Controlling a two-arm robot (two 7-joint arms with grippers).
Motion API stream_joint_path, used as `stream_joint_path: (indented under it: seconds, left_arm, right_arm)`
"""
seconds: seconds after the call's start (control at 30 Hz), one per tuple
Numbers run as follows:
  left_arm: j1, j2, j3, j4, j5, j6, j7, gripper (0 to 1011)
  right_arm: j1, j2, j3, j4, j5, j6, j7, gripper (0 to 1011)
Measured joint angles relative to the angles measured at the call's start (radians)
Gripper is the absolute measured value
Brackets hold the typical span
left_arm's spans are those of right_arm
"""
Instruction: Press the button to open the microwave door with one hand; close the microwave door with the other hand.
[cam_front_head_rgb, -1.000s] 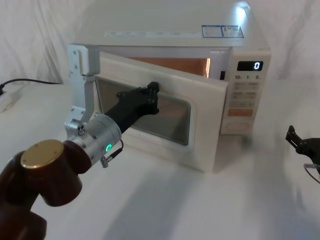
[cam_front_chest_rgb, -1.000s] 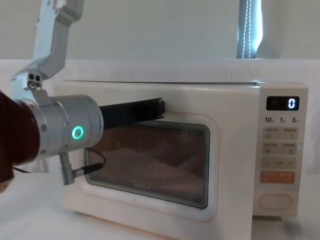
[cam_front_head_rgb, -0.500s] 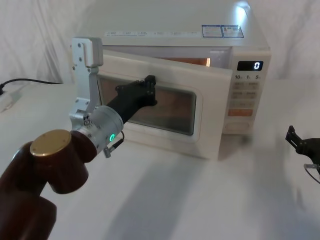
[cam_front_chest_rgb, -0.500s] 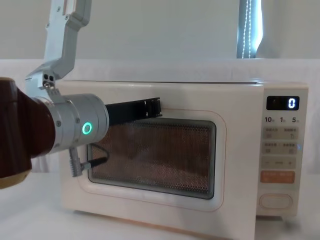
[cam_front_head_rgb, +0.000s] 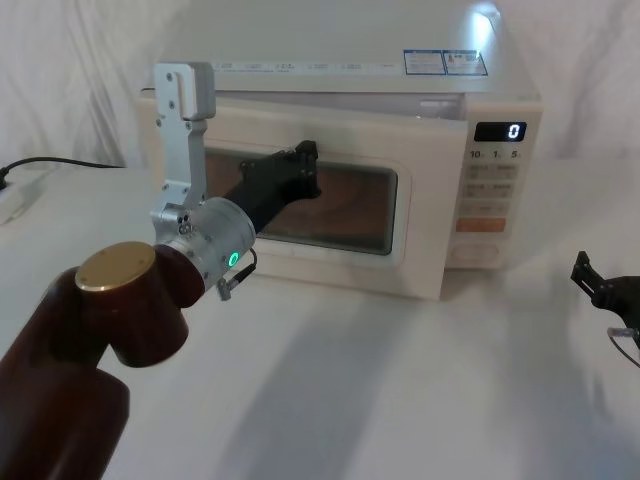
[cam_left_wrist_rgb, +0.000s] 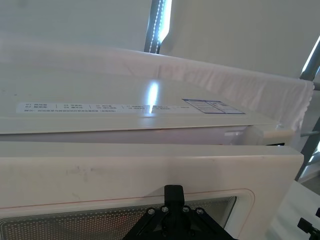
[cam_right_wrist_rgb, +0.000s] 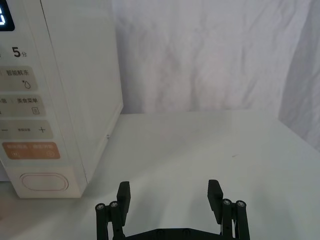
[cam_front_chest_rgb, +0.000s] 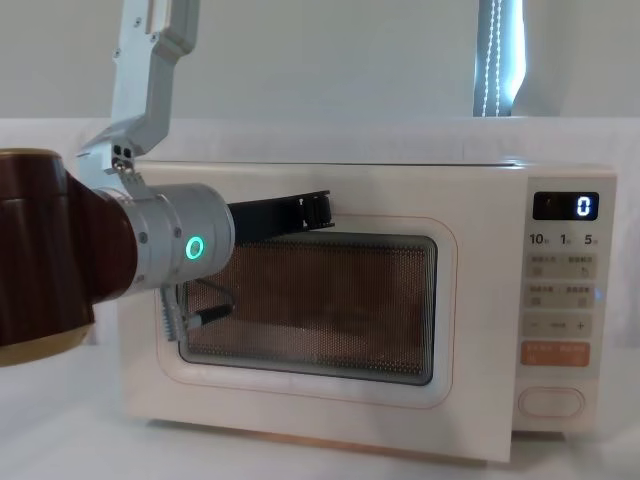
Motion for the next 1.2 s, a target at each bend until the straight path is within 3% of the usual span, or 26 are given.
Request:
stream_joint_path:
  seconds: [0.4,1.2]
  left_arm:
    - [-0.036,-0.036,-0.005,0.056,0.03,-0.013,0.001,0]
    - [-0.058,-0.075,-0.031,0.102,0.064,-0.024,0.002,0]
  right_arm:
    - [0.0,0.0,0.0,0.0,0.0,0.0,0.0,1002]
    - [0.0,0.0,0.0,0.0,0.0,0.0,0.0,1002]
